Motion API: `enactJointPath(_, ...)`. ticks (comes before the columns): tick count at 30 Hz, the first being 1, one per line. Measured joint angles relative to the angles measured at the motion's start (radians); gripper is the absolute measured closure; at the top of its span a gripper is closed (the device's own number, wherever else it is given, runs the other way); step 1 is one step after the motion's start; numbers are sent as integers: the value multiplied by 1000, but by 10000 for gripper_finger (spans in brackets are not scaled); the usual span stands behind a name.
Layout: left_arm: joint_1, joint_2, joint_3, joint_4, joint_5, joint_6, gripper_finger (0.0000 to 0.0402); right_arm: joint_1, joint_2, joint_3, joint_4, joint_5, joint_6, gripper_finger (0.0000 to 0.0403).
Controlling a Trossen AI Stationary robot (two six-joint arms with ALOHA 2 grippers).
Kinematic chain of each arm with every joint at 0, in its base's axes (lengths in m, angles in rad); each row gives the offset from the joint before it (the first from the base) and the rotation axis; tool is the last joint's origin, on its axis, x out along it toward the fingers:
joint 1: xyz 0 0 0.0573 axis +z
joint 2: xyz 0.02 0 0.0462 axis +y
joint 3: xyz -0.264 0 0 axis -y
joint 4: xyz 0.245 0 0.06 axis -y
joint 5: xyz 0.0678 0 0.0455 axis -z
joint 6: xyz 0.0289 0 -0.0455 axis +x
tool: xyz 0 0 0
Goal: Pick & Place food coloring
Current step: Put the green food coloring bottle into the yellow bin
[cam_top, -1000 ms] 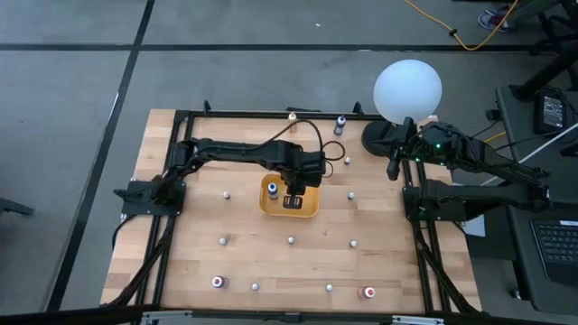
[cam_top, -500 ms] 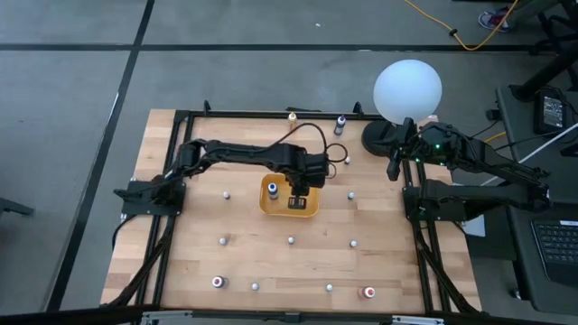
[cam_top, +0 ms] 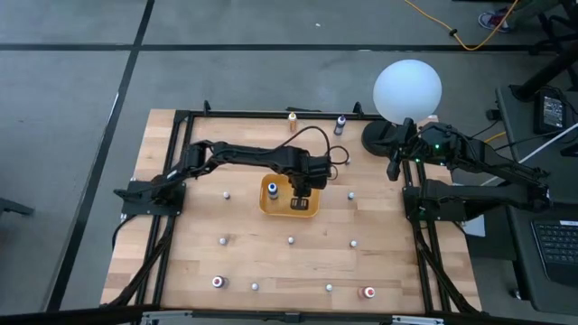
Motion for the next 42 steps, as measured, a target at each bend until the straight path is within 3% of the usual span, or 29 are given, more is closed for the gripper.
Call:
enactJointPath(30, 9, 63, 0, 4, -20, 8, 333, 0, 0, 0, 0, 0, 3, 369)
enactJointPath(42, 10, 63, 0, 4, -20, 8, 305, 0, 0, 0, -1, 0, 3, 369)
